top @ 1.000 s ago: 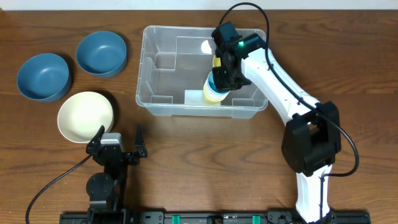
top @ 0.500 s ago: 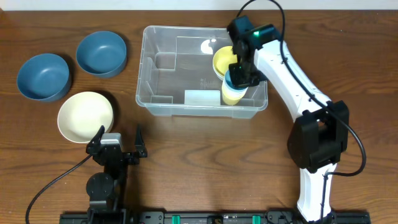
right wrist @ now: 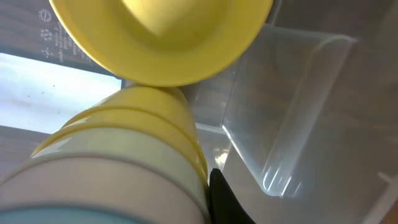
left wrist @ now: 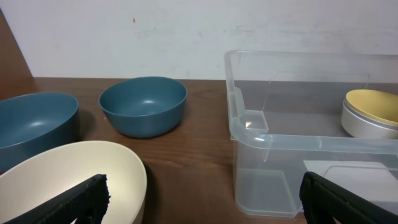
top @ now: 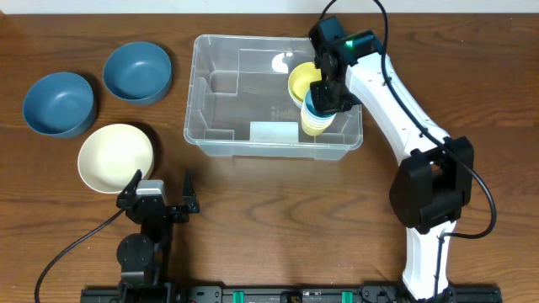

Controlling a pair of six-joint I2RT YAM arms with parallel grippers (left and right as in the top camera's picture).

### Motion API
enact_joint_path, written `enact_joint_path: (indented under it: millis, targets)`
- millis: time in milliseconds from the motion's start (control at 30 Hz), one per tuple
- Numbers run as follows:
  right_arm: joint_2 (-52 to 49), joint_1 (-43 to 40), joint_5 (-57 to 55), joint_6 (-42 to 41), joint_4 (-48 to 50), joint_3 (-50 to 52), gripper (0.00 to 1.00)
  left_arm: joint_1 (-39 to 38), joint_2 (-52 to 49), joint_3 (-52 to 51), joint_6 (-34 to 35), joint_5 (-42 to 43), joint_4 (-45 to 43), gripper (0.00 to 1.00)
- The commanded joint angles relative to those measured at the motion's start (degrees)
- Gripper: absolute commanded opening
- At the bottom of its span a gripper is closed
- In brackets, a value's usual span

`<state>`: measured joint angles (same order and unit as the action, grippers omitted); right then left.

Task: Pack container
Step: 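Carry the light-blue cup into the container and stack it on the cups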

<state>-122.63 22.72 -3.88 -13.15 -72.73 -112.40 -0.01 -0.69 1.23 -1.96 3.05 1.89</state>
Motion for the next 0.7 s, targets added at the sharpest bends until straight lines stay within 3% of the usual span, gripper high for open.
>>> enact_joint_path:
  millis: [0, 667]
  targets:
    - [0.1, -0.1, -0.3, 0.5, 0.3, -1.4, 0.06, 0.3, 0.1, -1.0, -0.8, 0.2, 1.9, 0.98]
    - [-1.1, 4.2, -0.4, -0.1, 1.1, -1.1, 0.05, 0.3, 0.1, -1.0, -0.8, 0.2, 1.9, 0.98]
